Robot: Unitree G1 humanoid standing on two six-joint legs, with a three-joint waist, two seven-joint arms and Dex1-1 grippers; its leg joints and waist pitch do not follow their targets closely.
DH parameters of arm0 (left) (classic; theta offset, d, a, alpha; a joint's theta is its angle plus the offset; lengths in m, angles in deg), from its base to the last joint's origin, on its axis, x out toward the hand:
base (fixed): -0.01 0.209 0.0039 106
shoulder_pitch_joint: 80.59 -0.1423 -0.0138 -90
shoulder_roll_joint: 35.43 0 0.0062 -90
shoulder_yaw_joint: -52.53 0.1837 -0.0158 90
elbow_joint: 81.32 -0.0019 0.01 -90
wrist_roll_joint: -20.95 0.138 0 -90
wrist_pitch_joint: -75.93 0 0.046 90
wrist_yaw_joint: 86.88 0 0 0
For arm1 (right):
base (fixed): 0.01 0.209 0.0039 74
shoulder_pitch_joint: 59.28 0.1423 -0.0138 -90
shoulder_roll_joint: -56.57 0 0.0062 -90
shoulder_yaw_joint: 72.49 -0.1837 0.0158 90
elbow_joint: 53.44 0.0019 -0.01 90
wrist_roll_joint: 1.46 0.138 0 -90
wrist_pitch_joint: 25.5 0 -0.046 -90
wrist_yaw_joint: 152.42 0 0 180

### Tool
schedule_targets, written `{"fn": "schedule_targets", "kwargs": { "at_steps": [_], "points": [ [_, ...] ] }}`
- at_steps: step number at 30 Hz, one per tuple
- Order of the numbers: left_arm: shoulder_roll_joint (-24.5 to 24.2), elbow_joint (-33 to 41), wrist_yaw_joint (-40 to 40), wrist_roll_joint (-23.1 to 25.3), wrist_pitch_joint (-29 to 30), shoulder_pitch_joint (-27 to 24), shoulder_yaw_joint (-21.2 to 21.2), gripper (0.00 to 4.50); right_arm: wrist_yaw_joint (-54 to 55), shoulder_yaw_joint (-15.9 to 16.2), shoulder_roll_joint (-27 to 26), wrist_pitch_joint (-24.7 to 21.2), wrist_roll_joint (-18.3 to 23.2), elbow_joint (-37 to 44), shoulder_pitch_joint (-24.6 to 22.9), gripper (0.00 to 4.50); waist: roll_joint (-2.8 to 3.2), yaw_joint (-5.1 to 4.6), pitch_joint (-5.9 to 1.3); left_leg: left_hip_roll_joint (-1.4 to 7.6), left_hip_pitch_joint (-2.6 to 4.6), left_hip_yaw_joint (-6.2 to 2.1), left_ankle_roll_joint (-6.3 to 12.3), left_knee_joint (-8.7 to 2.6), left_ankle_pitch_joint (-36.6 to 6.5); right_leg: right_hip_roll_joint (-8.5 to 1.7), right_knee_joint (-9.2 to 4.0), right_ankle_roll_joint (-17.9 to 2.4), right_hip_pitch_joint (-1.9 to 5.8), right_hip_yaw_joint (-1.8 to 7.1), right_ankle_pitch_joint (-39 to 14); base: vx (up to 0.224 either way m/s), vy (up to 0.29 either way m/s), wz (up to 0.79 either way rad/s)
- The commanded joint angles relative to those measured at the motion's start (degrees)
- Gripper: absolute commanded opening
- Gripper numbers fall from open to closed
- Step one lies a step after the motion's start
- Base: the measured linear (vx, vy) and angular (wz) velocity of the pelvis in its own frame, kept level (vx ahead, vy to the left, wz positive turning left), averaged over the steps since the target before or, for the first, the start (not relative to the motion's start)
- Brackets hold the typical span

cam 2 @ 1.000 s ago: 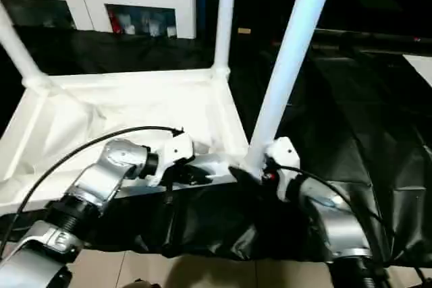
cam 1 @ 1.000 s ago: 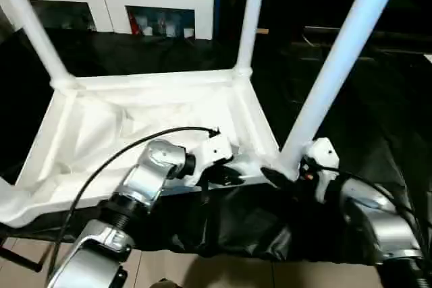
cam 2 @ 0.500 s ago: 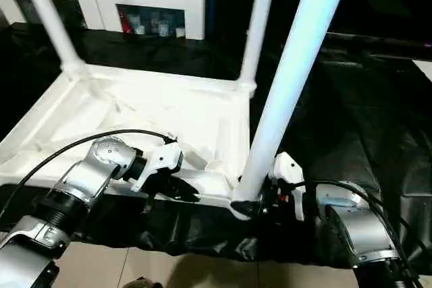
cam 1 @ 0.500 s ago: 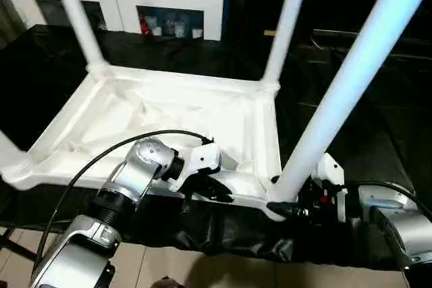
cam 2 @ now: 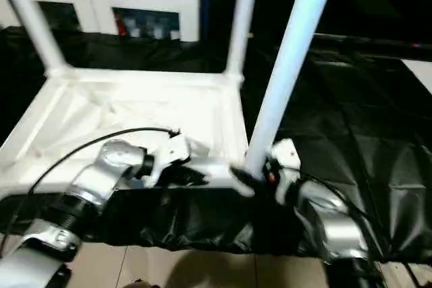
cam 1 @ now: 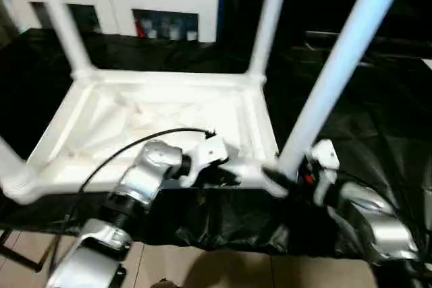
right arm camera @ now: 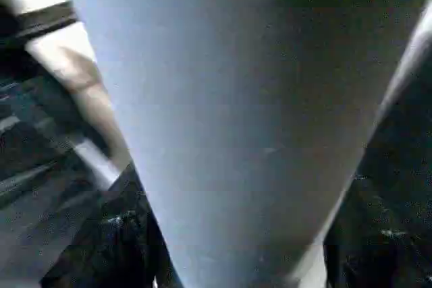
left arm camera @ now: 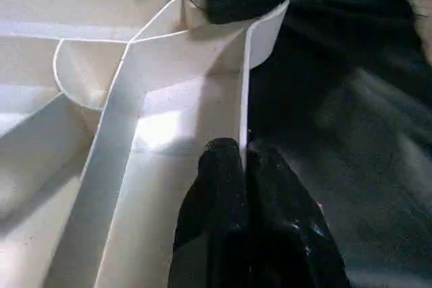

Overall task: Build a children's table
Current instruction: Rotate leg to tighten

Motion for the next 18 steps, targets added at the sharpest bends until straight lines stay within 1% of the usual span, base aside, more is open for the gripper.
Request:
{"fn": "schedule_targets", "kwargs": {
  "at_steps": [1,2,3,4,5,6,7,8,9,10,12,13,14,15,17,18],
  "points": [
    [9.5,1.6,6.1,-1.0,0.3,-0.5,3.9,0.00,8.2,5.5,-7.9,-2.0,-3.2,-3.5,2.5,2.65,-0.57,-0.41,-2.11,3.85,1.15,-2.05,-0.98,-4.71,-17.6,-4.05,-5.50,-10.7,0.27,2.32,-16.6,0.000,0.000,0.00],
    [9.6,1.6,6.3,-1.0,0.3,-0.5,3.9,0.00,8.6,5.4,-8.1,-2.1,-3.3,-3.7,2.6,2.65,-0.57,-0.41,-2.11,3.85,1.15,-2.05,-0.98,-4.71,-17.6,-4.05,-5.50,-10.7,0.27,2.32,-16.6,0.000,0.000,0.00],
    [9.9,1.5,6.9,-0.8,0.4,-0.5,3.9,0.00,9.6,5.2,-8.6,-2.2,-3.4,-4.0,2.8,2.65,-0.68,-0.74,-2.20,3.72,0.99,-2.23,-1.22,-4.75,-17.6,-4.09,-5.57,-10.3,0.65,2.20,-17.4,0.000,0.000,0.00],
    [10.9,1.2,8.6,-0.7,0.7,-0.4,3.6,0.00,12.3,4.6,-10.1,-2.5,-3.7,-5.0,3.5,2.65,-0.68,-0.69,-2.32,3.68,1.06,-2.06,-0.58,-4.52,-16.8,-4.01,-5.58,-10.1,0.57,2.32,-15.9,0.000,0.000,0.00],
    [11.6,1.0,10.0,-0.6,0.9,-0.3,3.4,0.00,14.2,4.1,-11.1,-2.6,-4.0,-5.7,4.1,2.65,-0.63,-0.82,-2.22,3.70,1.21,-1.92,-0.45,-4.52,-16.9,-3.92,-5.57,-10.3,0.25,2.44,-15.4,0.000,0.000,0.00],
    [12.5,0.8,11.5,-0.3,1.1,-0.2,3.3,0.00,16.4,3.6,-12.6,-1.5,-4.6,-6.7,4.8,2.65,-0.61,-0.93,-2.19,3.58,1.18,-1.94,-0.36,-4.47,-17.2,-3.89,-5.62,-10.4,0.18,2.42,-15.8,0.000,0.000,0.00],
    [12.8,0.9,11.8,-0.1,1.1,-0.3,3.4,0.00,17.3,3.8,-13.1,-0.2,-5.3,-7.1,5.1,3.21,-0.70,-0.80,-2.43,3.52,0.82,-2.02,0.11,-4.45,-15.2,-3.99,-5.47,-9.8,0.64,2.31,-14.9,0.000,0.000,0.00],
    [12.8,0.9,11.8,-0.1,1.1,-0.3,3.4,0.00,17.3,3.8,-13.1,-0.1,-5.3,-7.1,5.1,3.21,-0.64,-0.76,-2.40,3.54,0.87,-1.96,0.33,-4.41,-15.0,-3.95,-5.53,-9.8,0.59,2.30,-14.5,0.000,0.000,0.00],
    [12.5,1.5,10.8,-0.3,0.9,-0.5,3.7,0.00,16.4,3.7,-13.1,0.2,-4.8,-6.8,5.1,3.35,-0.69,-0.75,-2.41,3.52,0.89,-1.89,0.86,-4.31,-14.8,-3.90,-5.49,-9.7,0.61,2.33,-13.8,0.000,0.000,0.00],
    [12.1,1.9,9.8,-0.5,0.6,-0.7,3.9,0.00,15.5,3.7,-12.8,0.0,-4.3,-6.4,4.9,3.35,-0.58,-0.74,-2.46,3.53,0.74,-1.90,1.22,-4.34,-14.1,-3.79,-5.34,-9.8,0.74,2.30,-12.7,0.000,0.000,0.00],
    [11.4,2.3,8.5,-0.8,0.2,-0.9,4.2,0.00,14.4,3.9,-12.2,-0.3,-4.1,-5.7,4.7,3.53,-0.51,-0.72,-2.53,3.57,0.78,-1.87,1.59,-4.29,-13.6,-3.70,-5.20,-10.1,0.72,2.30,-11.1,0.000,0.000,0.00],
    [10.9,2.6,7.4,-1.0,-0.3,-1.1,4.3,0.00,13.1,4.6,-11.3,-0.6,-4.6,-5.0,4.4,3.53,-0.47,-0.72,-2.52,3.56,0.71,-1.84,1.86,-4.29,-13.5,-3.62,-5.08,-10.4,0.81,2.23,-9.9,0.000,0.000,0.00],
    [10.1,3.0,6.1,-1.4,-0.4,-1.2,4.4,0.00,11.7,5.2,-10.0,-0.5,-5.0,-4.0,4.0,3.67,-0.44,-0.69,-2.53,3.60,0.74,-1.85,1.92,-4.30,-13.4,-3.65,-5.06,-10.4,0.83,2.24,-9.6,0.000,0.000,0.00],
    [9.1,3.4,4.4,-1.8,-0.7,-1.3,4.4,0.00,9.5,6.0,-8.2,-0.6,-5.1,-2.8,3.4,3.78,-0.45,-0.57,-2.58,3.61,0.68,-1.86,2.15,-4.21,-13.1,-3.59,-5.02,-10.5,1.02,2.17,-8.9,0.000,0.000,0.00],
    [8.1,3.3,3.2,-2.1,-1.2,-1.2,4.4,0.00,6.7,6.2,-6.7,-0.5,-4.5,-1.9,3.0,3.78,-0.50,-0.70,-2.60,3.52,0.46,-1.82,2.70,-4.14,-12.5,-3.60,-4.83,-10.6,1.14,2.17,-7.5,0.000,0.000,0.00],
    [7.4,3.2,2.2,-2.5,-1.4,-1.0,4.4,0.00,4.3,6.4,-5.4,-0.3,-3.9,-1.0,2.5,3.78,-0.57,-0.60,-2.63,3.48,0.54,-1.75,3.19,-3.95,-12.4,-3.65,-4.89,-10.9,1.16,2.17,-7.1,0.000,0.000,0.00]
  ]
}}
